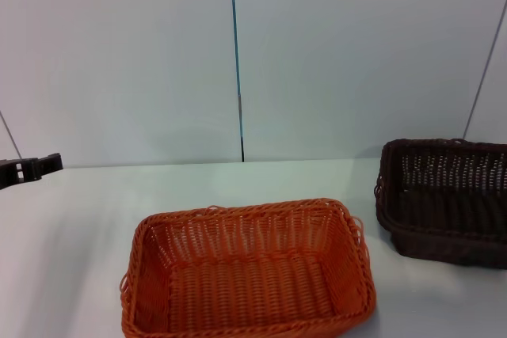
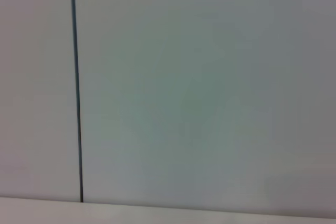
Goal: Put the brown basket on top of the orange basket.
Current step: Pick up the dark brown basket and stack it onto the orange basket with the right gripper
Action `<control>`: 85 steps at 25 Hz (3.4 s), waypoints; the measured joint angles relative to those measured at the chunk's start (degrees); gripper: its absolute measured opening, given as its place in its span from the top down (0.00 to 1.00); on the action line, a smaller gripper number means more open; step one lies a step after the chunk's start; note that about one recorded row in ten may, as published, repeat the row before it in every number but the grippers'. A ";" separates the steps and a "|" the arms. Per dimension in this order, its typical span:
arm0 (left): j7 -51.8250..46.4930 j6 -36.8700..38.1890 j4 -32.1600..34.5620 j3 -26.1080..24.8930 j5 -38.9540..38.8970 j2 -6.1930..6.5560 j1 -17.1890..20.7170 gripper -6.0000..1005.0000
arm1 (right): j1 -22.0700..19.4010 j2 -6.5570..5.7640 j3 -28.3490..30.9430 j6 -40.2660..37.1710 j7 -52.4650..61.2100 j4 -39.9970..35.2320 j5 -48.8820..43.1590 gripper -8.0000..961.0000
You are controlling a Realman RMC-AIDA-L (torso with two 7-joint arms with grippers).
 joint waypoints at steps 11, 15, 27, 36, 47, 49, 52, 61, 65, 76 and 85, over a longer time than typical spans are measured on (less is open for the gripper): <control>0.00 0.12 0.04 -0.71 0.00 0.01 0.33 0.10 | -0.56 -3.62 0.19 17.69 -0.14 12.41 1.32 0.76; 0.00 0.13 0.28 -0.84 0.03 0.09 0.45 0.09 | -0.54 -6.09 0.38 24.42 -0.24 15.92 3.88 0.77; 0.35 2.44 1.59 -0.85 0.44 0.03 1.53 0.10 | -0.29 -13.02 1.35 38.22 -0.36 27.68 13.83 0.82; 0.25 2.91 1.59 -0.85 0.44 -0.03 2.92 0.10 | 0.17 -15.32 3.83 45.35 -0.36 33.53 14.00 0.83; 0.26 2.94 1.69 -1.45 0.43 -0.16 3.33 0.10 | 3.97 -15.95 5.53 50.31 -0.35 36.56 14.02 0.83; 0.23 2.94 1.69 -1.48 0.43 -0.17 3.44 0.09 | 5.47 -15.89 5.63 52.20 -0.35 37.14 13.92 0.83; 0.14 2.94 1.69 -1.54 0.43 -0.18 3.71 0.10 | 7.59 -15.67 5.87 55.59 -0.35 39.15 13.40 0.83; 0.12 2.97 2.48 -2.14 0.09 -0.25 4.92 0.10 | 5.74 -14.97 12.96 71.72 -0.25 58.39 13.32 0.83; 0.22 2.99 3.02 -2.26 0.05 -0.17 4.92 0.09 | 4.45 -14.36 15.18 75.45 -0.16 62.41 13.95 0.83; 0.35 1.79 3.15 -2.26 0.33 0.16 5.12 0.10 | 3.75 -11.83 20.24 82.18 0.10 71.16 14.00 0.83; 0.43 0.52 3.62 -1.83 0.44 1.50 5.52 0.10 | 5.11 -8.37 20.43 82.71 1.29 73.39 11.96 0.83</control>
